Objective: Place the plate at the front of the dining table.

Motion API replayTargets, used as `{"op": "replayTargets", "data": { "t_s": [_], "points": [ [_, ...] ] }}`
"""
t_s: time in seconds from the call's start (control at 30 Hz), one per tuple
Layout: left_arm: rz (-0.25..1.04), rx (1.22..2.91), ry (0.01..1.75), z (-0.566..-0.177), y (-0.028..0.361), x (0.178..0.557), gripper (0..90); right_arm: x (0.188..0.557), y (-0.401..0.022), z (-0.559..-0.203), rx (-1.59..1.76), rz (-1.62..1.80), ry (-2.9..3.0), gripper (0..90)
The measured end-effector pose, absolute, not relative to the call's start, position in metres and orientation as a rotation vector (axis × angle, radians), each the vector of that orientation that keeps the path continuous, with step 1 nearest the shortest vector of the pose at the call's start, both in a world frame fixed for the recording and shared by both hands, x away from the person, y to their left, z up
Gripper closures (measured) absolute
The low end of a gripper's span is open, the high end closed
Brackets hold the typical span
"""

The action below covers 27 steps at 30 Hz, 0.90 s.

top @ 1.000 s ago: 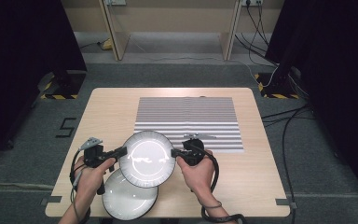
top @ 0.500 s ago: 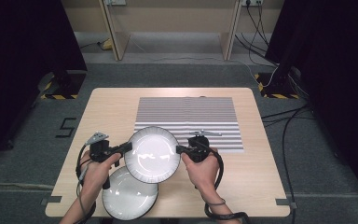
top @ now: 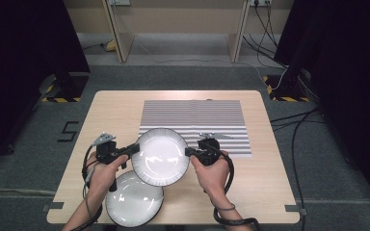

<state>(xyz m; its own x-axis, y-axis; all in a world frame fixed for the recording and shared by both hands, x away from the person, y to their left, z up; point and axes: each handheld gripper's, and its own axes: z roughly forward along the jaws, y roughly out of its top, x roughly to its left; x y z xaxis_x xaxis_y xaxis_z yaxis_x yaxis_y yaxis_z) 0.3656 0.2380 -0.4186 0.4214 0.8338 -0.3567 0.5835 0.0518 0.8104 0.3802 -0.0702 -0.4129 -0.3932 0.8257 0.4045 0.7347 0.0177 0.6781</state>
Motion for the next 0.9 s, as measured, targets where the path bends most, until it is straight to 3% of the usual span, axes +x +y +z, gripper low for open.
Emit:
{"op": "replayTargets", "data": {
  "t_s": [0.9],
  "points": [
    [0.316,1.635,1.227,-0.413,0.22,0.395,84.7,0.398,-0.085,-0.406,1.671,1.326,2.081,86.8]
  ]
}}
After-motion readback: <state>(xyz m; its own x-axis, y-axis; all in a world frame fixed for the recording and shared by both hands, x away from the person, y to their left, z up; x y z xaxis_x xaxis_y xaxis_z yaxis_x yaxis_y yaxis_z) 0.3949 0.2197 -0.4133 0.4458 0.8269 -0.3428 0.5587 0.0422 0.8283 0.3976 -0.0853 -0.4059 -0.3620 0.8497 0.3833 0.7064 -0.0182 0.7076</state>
